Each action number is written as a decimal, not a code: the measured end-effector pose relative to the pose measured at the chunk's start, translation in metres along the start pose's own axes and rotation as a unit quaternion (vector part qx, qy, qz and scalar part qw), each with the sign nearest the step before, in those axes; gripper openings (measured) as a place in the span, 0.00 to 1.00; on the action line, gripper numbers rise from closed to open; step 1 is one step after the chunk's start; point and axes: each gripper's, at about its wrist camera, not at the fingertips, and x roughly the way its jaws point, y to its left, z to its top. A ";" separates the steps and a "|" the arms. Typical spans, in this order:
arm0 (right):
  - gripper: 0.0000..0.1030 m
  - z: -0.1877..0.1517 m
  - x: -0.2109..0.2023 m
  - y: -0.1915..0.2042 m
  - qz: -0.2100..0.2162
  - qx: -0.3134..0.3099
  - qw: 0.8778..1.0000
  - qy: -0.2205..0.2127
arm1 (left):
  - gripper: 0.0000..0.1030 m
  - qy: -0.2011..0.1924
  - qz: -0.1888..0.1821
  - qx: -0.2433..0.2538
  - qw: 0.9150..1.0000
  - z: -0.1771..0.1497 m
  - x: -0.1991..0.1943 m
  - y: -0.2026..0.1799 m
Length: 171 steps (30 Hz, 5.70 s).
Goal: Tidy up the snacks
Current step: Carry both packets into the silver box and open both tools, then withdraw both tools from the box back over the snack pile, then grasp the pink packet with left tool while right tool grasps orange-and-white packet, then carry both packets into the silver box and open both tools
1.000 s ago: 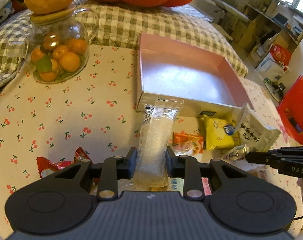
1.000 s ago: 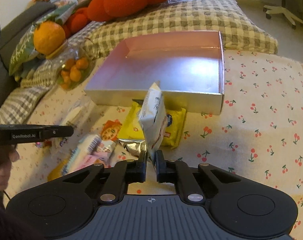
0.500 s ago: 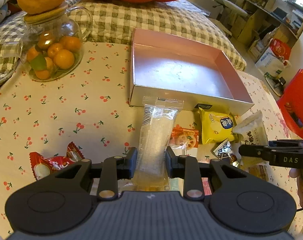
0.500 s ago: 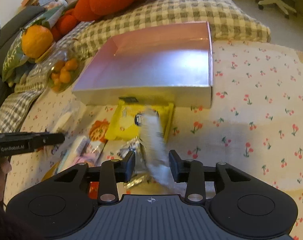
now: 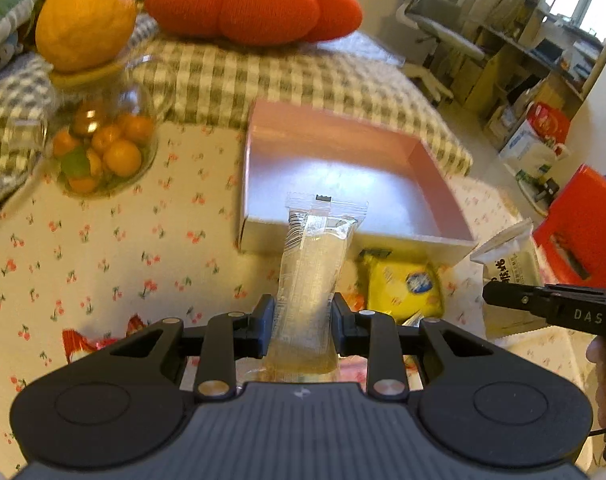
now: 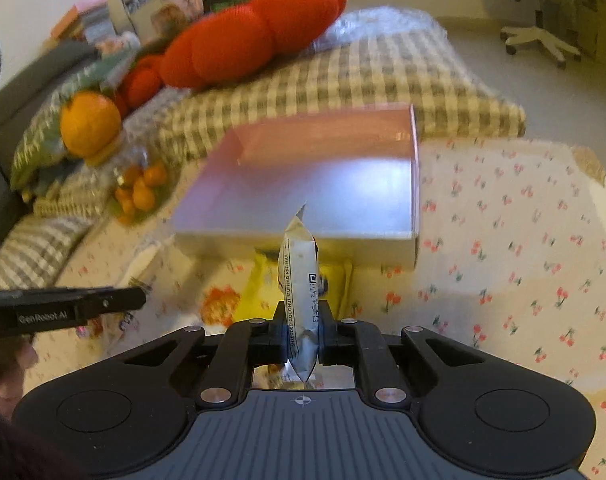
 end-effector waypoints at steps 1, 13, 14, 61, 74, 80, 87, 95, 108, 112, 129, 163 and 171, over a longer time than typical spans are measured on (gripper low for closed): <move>0.12 0.004 -0.003 -0.001 0.003 0.006 1.000 -0.005 | 0.25 -0.003 -0.001 0.000 1.000 0.003 -0.001 -0.002; 0.12 0.056 0.033 -0.014 -0.022 0.051 0.998 -0.020 | 0.25 -0.017 0.023 0.005 1.000 0.057 0.040 -0.015; 0.12 0.061 0.038 -0.014 -0.025 0.050 0.998 -0.019 | 0.25 -0.018 0.025 0.007 0.999 0.060 0.045 -0.016; 0.78 0.099 0.067 -0.001 -0.083 -0.005 0.996 -0.045 | 0.91 -0.047 0.053 0.048 0.996 0.081 0.081 -0.018; 0.86 0.071 0.024 0.016 -0.093 -0.020 0.995 -0.036 | 0.97 -0.039 0.058 0.054 0.996 0.050 0.045 -0.025; 0.87 0.053 0.005 0.023 -0.085 -0.019 0.996 -0.028 | 0.98 -0.036 0.061 0.051 0.996 0.033 0.028 -0.023; 0.87 0.027 -0.011 0.029 -0.081 -0.020 0.996 -0.020 | 0.99 -0.027 0.078 0.064 0.994 0.011 0.009 -0.027; 0.87 -0.001 -0.019 0.031 -0.074 -0.017 0.997 -0.012 | 0.99 -0.024 0.077 0.065 0.995 -0.018 -0.003 -0.025; 0.88 -0.046 -0.011 0.004 -0.060 0.002 0.998 0.030 | 0.99 -0.012 0.059 0.092 0.994 -0.053 -0.009 -0.017; 0.88 -0.057 -0.007 0.000 -0.067 0.001 0.997 0.049 | 0.98 -0.004 0.049 0.092 0.995 -0.059 -0.008 -0.019; 0.88 -0.087 0.013 0.005 -0.075 -0.014 0.988 0.136 | 0.61 0.035 0.003 0.090 0.995 -0.069 0.002 -0.050; 0.37 -0.089 0.009 0.022 -0.047 -0.051 0.989 0.134 | 0.31 0.082 -0.006 0.038 0.996 -0.061 0.030 -0.039; 0.37 -0.086 0.006 0.021 -0.041 -0.041 0.990 0.126 | 0.29 0.072 0.005 0.061 0.996 -0.061 0.024 -0.047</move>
